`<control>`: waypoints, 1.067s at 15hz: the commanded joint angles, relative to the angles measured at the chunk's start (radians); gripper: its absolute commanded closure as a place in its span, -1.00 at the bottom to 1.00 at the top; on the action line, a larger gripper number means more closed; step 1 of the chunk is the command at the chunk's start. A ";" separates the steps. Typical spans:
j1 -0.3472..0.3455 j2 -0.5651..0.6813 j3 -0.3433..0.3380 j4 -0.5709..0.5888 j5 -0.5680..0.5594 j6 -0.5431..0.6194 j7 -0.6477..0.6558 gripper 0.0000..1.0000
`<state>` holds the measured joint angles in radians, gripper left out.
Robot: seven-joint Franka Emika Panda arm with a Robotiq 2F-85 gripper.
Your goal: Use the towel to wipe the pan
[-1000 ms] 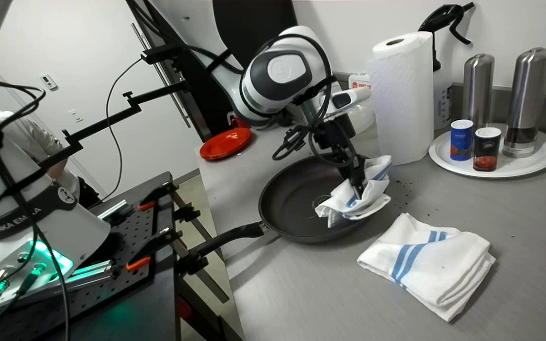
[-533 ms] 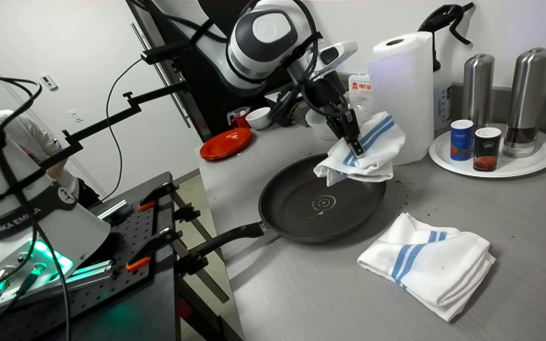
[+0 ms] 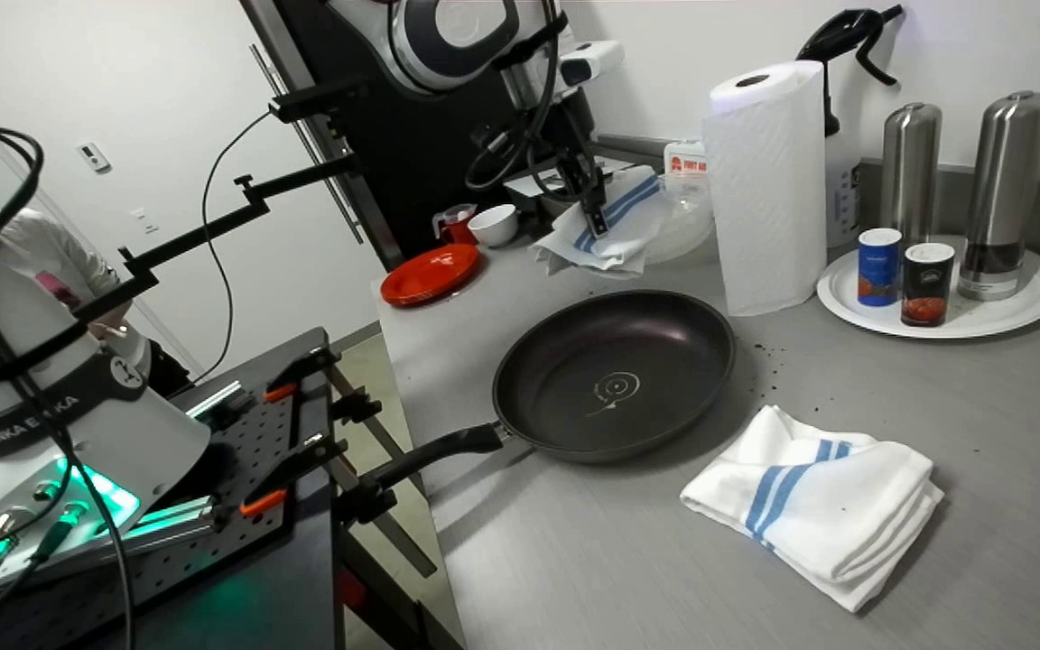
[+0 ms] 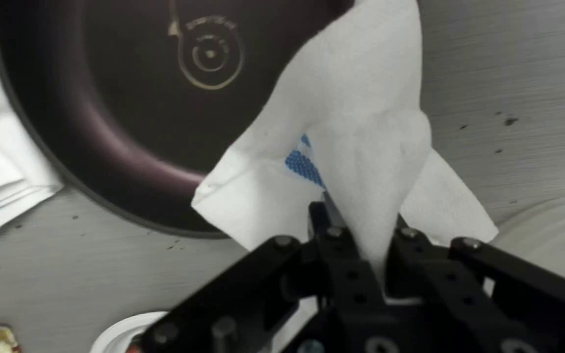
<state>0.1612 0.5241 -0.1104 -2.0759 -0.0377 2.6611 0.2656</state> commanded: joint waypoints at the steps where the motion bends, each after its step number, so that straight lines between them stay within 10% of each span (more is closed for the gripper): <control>1: -0.053 -0.032 0.161 -0.040 0.114 -0.026 -0.081 0.93; 7: -0.030 0.003 0.276 -0.062 0.166 -0.014 -0.115 0.93; 16: 0.049 0.105 0.265 -0.130 0.141 0.131 -0.054 0.93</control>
<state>0.1707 0.5910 0.1727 -2.1939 0.0938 2.7356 0.1941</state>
